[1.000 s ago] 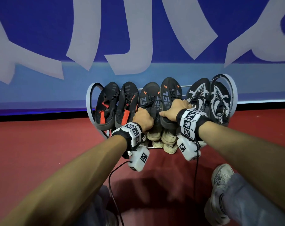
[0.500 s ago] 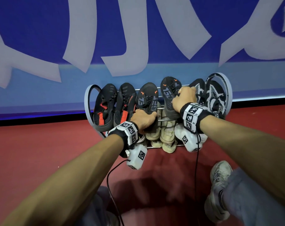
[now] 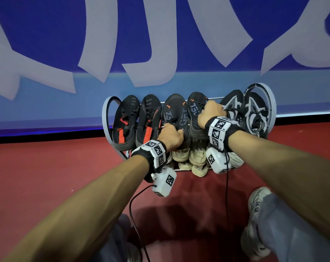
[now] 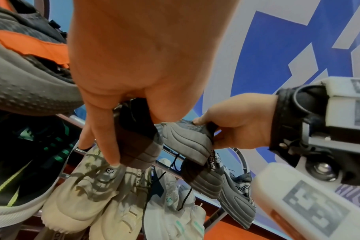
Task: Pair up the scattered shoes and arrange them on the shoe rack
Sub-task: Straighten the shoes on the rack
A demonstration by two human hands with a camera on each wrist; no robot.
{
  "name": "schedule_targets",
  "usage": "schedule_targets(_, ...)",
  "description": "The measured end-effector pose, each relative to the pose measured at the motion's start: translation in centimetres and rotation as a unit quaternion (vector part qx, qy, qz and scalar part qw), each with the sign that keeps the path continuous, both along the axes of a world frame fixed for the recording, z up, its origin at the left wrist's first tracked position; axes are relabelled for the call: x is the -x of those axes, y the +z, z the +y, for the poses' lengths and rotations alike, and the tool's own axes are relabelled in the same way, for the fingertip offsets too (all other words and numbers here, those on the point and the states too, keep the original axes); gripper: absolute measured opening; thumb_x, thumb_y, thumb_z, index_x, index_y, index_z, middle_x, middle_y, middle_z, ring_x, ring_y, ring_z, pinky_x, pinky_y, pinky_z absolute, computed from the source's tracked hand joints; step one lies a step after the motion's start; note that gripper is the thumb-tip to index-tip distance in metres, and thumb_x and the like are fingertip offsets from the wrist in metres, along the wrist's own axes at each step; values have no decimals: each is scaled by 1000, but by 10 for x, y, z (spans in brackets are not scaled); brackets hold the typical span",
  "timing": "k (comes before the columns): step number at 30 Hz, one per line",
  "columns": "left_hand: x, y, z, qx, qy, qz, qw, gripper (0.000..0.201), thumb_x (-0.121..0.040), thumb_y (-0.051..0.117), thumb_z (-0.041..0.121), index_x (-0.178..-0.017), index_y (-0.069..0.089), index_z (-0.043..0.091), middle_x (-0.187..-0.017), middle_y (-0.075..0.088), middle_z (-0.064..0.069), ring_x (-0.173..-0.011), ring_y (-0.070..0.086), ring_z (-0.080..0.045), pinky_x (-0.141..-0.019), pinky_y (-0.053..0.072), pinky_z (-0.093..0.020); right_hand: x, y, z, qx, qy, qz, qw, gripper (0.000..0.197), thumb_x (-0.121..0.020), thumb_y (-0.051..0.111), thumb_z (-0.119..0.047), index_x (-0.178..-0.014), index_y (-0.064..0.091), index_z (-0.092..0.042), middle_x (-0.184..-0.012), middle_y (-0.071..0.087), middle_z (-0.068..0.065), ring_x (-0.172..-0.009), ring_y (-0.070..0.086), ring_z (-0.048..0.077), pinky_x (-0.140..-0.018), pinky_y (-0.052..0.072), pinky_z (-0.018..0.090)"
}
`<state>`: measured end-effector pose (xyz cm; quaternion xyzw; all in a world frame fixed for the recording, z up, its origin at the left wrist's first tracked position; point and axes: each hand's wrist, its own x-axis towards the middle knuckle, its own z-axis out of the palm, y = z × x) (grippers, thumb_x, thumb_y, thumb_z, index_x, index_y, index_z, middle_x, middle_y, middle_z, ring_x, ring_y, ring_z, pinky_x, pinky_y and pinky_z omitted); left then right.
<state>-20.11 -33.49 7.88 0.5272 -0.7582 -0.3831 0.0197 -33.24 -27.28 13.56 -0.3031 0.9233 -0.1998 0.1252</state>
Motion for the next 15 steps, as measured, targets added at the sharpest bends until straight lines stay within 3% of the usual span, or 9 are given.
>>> schedule_targets(4, 3, 6, 3, 29, -10, -36, 999, 61, -98, 50, 40, -136, 43, -7, -132, 59, -25, -118, 60, -41, -100, 51, -46, 6, 2, 4, 10, -4, -17, 1000, 20, -91, 62, -19, -108, 62, -7, -114, 65, 18, -106, 62, 40, -74, 40, 32)
schedule_targets(6, 4, 14, 9, 64, -15, -62, 996, 61, -97, 53, 38, -139, 39, -5, -139, 52, -25, -125, 55, -42, -103, 48, -45, 9, 3, 6, 7, 14, -28, 1000, 19, -91, 61, -25, -101, 62, -9, -104, 65, 15, -100, 63, 38, -72, 40, 31)
schedule_targets(9, 7, 26, 22, 158, -50, -65, 984, 60, -95, 56, 33, -141, 35, 1, -144, 44, -23, -130, 48, -43, -103, 43, -48, 10, 4, 7, -15, 65, -42, 997, 34, -95, 54, -45, -87, 58, -12, -88, 61, 9, -84, 60, 31, -69, 41, 30)
schedule_targets(11, 10, 29, 28, 221, -78, -50, 971, 55, -93, 54, 32, -138, 40, 3, -140, 47, -20, -127, 48, -41, -101, 44, -50, 15, 4, 8, -4, 75, -58, 995, 44, -95, 48, -53, -74, 54, -14, -75, 59, 6, -73, 58, 29, -62, 40, 30)
schedule_targets(13, 14, 29, 31, 248, -98, -23, 964, 47, -93, 52, 32, -132, 45, 5, -131, 52, -17, -121, 50, -39, -97, 48, -50, 24, 6, 9, 42, 57, -81, 994, 50, -97, 48, -49, -60, 43, -15, -60, 49, 5, -60, 51, 26, -58, 36, 29)
schedule_targets(15, 19, 30, 33, 247, -112, 14, 962, 41, -94, 50, 32, -127, 49, 7, -124, 54, -15, -116, 53, -37, -95, 49, -50, 35, 10, 15, 95, 27, -77, 992, 49, -98, 49, -39, -57, 39, -13, -56, 45, 5, -57, 46, 27, -64, 37, 30)
